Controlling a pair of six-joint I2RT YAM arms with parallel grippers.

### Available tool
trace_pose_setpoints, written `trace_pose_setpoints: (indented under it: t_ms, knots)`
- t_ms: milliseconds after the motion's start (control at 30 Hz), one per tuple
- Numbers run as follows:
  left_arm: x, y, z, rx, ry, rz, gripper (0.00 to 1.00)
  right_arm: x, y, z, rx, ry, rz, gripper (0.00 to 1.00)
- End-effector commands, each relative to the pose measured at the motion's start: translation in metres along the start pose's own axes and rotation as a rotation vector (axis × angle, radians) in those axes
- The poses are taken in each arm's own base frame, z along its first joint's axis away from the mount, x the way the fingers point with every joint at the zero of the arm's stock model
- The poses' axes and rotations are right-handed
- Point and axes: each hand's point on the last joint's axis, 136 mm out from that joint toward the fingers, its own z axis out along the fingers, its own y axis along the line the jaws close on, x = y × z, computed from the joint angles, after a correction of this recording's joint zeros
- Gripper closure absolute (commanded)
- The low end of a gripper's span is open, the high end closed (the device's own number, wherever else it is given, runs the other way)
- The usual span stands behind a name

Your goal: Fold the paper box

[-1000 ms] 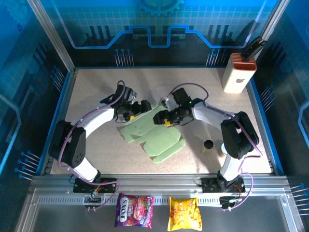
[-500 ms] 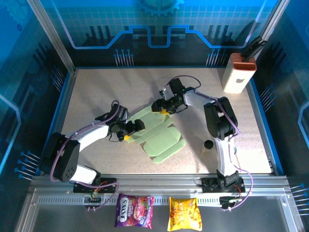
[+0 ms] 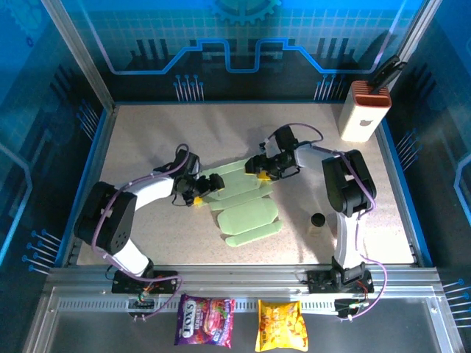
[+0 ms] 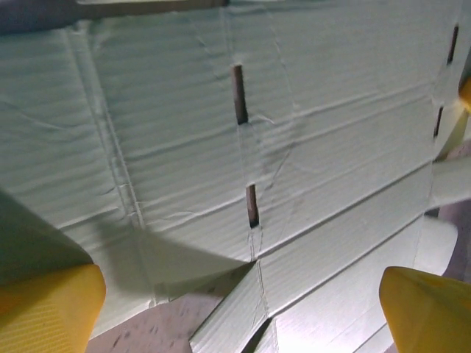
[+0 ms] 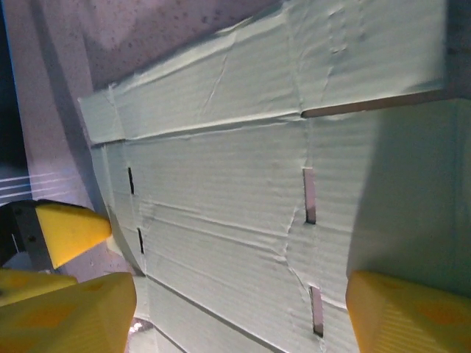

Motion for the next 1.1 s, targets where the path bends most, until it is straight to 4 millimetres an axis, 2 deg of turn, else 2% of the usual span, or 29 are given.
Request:
trace_pose_setpoints:
  t_ms: [0,267,433,567,700,867,1067]
  knots:
    - [-0.013,-0.001,0.005,-0.019,0.021,0.046,0.02,0.001,-0.019,-0.015,0.052,-0.041,0.055,0.23]
    - [-0.04,-0.008,0.012,-0.02,0.041,0.064,0.02,0.001,-0.029,-0.036,0.1,-0.12,0.081,0.23]
    - [-0.043,-0.014,0.01,-0.009,0.038,0.068,0.02,-0.01,-0.029,-0.035,0.089,-0.134,0.095,0.23]
    - [-0.049,-0.021,-0.003,0.019,-0.003,0.053,0.03,-0.018,-0.015,-0.045,0.073,-0.177,0.073,0.24]
    - [-0.051,-0.031,-0.019,0.04,-0.039,0.064,0.03,-0.02,0.008,-0.058,0.062,-0.187,0.028,0.24]
    - [-0.045,-0.038,-0.034,0.07,-0.05,0.067,0.05,-0.011,0.036,-0.07,0.052,-0.2,-0.031,0.24]
    - [-0.03,-0.039,-0.039,0.124,-0.045,0.046,0.06,0.005,0.053,-0.064,0.026,-0.189,-0.042,0.26]
